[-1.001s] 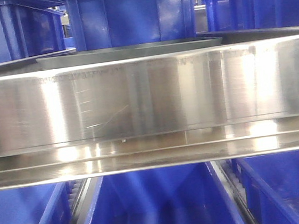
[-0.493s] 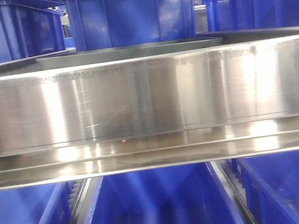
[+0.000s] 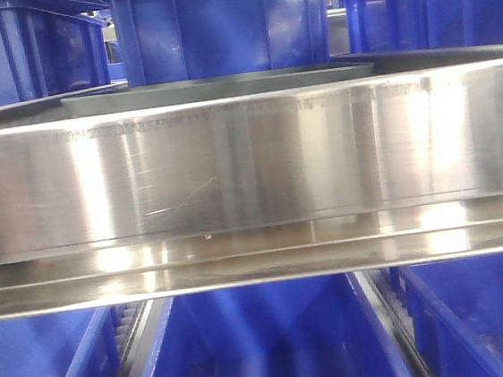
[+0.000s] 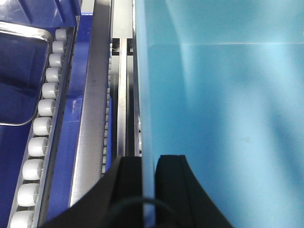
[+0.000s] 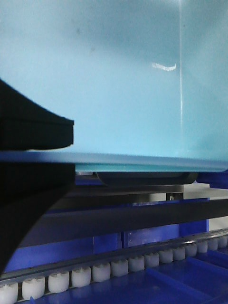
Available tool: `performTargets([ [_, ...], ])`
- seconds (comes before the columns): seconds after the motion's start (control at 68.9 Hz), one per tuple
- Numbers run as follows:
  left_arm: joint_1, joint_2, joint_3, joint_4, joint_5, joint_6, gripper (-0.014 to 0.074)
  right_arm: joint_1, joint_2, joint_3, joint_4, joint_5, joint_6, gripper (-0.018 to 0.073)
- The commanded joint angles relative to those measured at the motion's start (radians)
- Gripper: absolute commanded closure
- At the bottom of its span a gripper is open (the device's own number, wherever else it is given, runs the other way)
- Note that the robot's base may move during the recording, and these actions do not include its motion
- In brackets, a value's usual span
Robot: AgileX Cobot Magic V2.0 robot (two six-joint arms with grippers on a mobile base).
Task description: Move two blue bins to right shelf middle
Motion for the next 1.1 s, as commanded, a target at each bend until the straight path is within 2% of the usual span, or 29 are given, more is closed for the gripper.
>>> performTargets([
  [0.0,-0.012,-0.023,-0.017,-0.074,-0.078,-0.01,0.0707,0.008,-0.015,-0.012,0.016,-0.082,-0.008,0.0722],
  [1.088,-0.012,-0.021,-0.017,-0.074,-0.078,-0.01,0.0707,0.008,-0.005,-0.012,0.016,-0.084,-0.008,0.0722],
])
